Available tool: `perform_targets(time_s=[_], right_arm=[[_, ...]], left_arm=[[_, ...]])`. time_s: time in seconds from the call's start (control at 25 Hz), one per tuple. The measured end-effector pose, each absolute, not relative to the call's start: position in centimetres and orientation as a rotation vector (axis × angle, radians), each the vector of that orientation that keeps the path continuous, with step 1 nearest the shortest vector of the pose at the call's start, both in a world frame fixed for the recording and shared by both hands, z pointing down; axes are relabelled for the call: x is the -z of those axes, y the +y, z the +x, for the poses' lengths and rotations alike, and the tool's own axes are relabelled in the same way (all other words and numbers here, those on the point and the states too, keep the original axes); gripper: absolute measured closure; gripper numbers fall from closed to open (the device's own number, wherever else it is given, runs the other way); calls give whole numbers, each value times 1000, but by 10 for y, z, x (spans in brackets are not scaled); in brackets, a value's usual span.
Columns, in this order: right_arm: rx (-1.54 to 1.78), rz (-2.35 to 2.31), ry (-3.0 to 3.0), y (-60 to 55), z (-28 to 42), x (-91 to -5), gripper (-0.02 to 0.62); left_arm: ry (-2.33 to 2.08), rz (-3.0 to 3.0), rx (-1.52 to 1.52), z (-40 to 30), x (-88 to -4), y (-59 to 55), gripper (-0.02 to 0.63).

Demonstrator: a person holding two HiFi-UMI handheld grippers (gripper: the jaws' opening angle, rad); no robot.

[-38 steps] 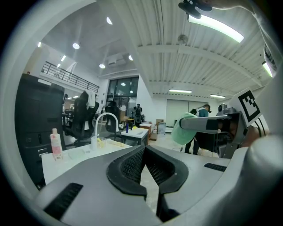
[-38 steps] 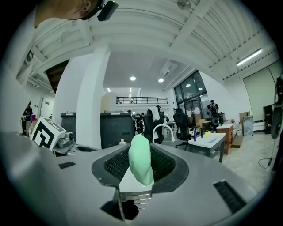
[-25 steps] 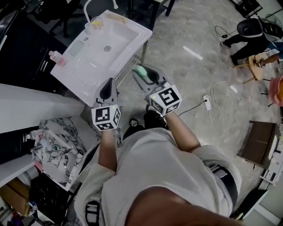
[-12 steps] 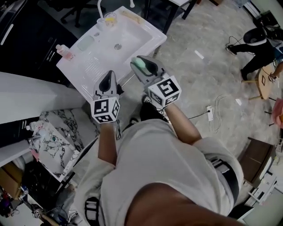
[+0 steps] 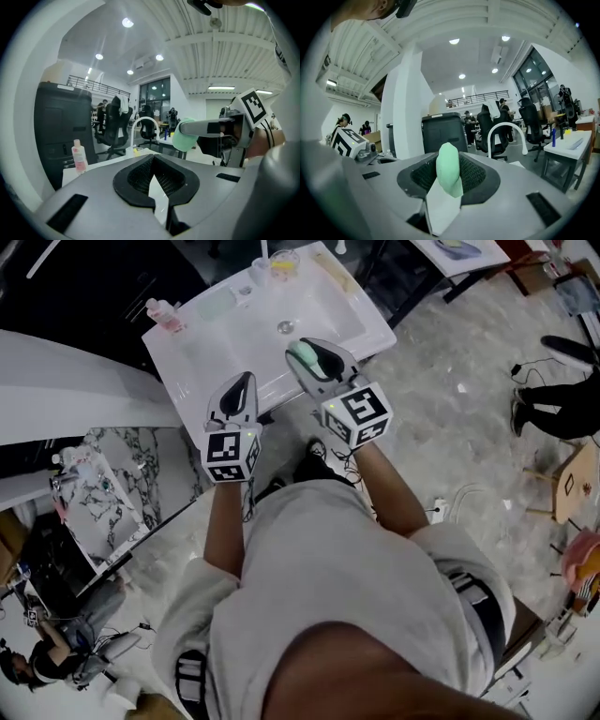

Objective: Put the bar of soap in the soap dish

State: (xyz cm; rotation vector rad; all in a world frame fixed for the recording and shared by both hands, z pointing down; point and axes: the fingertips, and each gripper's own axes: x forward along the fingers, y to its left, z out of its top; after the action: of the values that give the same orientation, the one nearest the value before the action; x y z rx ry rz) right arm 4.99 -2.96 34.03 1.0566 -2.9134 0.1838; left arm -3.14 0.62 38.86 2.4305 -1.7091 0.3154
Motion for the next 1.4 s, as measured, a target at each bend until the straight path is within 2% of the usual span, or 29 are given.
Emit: perform_targets(time_s=[0.4, 0.6, 0.84, 1.04, 1.32, 1.4], right_arm=[[-502, 708, -3002, -53, 30, -374, 468], [-751, 606, -3000, -63, 22, -395, 468], [-850, 487, -2995, -75, 15, -409, 468], [-862, 364, -3003, -89, 9, -415, 468], [-872, 122, -3024, -103, -12, -415, 468], [-776, -15, -3048, -98, -19, -412, 468]], left_arm=[[-1862, 2285, -404, -32, -415, -4, 588], [-1852, 2314, -626, -27, -434, -14, 587], [-1737, 2405, -682, -24, -444, -40, 576], [-1453, 2581, -749, -12, -460, -57, 449], [-1167, 2690, -691, -12, -471, -87, 317], [-1051, 2729, -675, -11, -474, -88, 313]])
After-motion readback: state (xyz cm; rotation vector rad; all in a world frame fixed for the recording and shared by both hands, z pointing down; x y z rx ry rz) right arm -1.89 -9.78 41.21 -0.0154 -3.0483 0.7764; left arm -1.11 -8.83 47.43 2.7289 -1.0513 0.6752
